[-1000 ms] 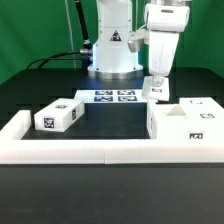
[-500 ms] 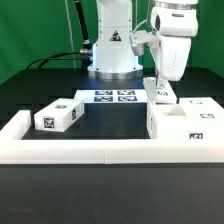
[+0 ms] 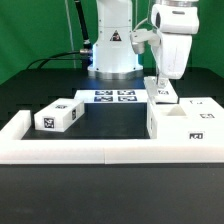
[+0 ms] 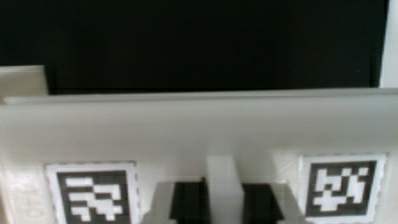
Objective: Assemble cabinet
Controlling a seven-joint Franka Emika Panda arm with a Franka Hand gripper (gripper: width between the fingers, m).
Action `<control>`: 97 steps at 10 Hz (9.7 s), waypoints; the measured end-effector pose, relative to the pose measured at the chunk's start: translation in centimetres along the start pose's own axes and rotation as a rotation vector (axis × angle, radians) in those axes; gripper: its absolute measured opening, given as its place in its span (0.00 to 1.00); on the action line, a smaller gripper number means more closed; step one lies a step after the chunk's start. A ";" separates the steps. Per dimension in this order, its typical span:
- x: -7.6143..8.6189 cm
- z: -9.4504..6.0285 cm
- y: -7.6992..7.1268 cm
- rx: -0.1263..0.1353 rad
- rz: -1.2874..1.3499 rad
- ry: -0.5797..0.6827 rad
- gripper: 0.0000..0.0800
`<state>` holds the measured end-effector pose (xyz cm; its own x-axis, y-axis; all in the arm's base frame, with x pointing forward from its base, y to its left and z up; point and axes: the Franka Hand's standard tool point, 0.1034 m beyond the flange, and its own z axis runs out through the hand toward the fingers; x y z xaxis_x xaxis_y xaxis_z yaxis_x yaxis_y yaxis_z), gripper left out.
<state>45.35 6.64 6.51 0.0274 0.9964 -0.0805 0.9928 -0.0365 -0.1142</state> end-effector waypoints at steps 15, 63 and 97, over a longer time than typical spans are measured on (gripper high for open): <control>-0.2 0.1 0.7 0.042 -0.014 -0.013 0.09; 0.0 -0.5 11.6 -0.083 0.007 0.039 0.09; -0.8 -1.0 2.4 -0.173 1.257 0.351 1.00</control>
Offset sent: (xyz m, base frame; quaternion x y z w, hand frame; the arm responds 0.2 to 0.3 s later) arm 0.0130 0.0018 0.0007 0.0052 -0.0013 0.0026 1.0000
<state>47.86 5.87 7.28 0.9398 0.2576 0.2247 0.2690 -0.9629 -0.0210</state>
